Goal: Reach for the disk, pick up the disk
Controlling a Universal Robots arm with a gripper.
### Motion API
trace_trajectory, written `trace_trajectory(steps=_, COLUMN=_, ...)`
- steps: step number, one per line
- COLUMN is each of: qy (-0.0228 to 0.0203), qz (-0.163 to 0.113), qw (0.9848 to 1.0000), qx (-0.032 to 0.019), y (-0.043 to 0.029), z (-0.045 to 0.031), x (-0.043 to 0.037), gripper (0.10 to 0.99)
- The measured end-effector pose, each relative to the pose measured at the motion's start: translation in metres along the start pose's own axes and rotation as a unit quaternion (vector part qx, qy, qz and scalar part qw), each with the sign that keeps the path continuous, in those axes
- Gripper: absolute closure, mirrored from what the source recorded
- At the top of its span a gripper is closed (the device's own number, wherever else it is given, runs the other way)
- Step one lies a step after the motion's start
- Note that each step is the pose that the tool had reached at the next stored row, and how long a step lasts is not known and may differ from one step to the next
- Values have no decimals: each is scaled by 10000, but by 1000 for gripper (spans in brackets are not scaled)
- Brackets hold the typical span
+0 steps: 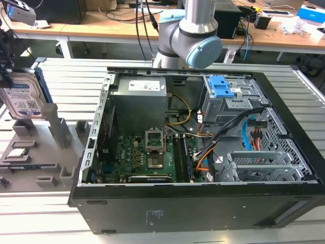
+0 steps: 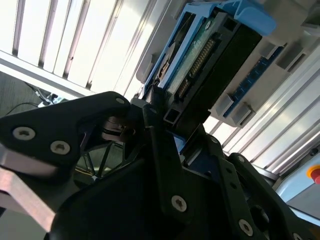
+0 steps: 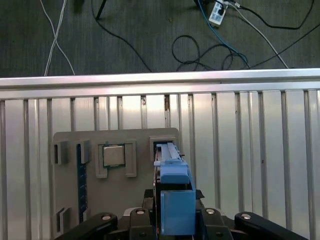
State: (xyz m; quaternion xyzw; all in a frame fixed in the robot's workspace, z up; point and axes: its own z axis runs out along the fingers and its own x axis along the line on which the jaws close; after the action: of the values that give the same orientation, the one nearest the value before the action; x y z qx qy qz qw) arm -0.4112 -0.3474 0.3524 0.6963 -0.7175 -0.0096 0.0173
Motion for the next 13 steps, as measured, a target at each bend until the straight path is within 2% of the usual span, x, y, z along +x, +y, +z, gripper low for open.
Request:
trace_trajectory(steps=7, qy=12, qz=0, qw=10000, qx=0, y=0, z=-144, x=-8, gripper=718)
trace_trajectory(steps=10, qy=19, qz=0, qw=10000, qx=0, y=0, z=-247, x=-15, gripper=718)
trace_trajectory(steps=13, qy=20, qz=1, qw=10000, qx=-2, y=-8, z=-284, x=-20, gripper=718)
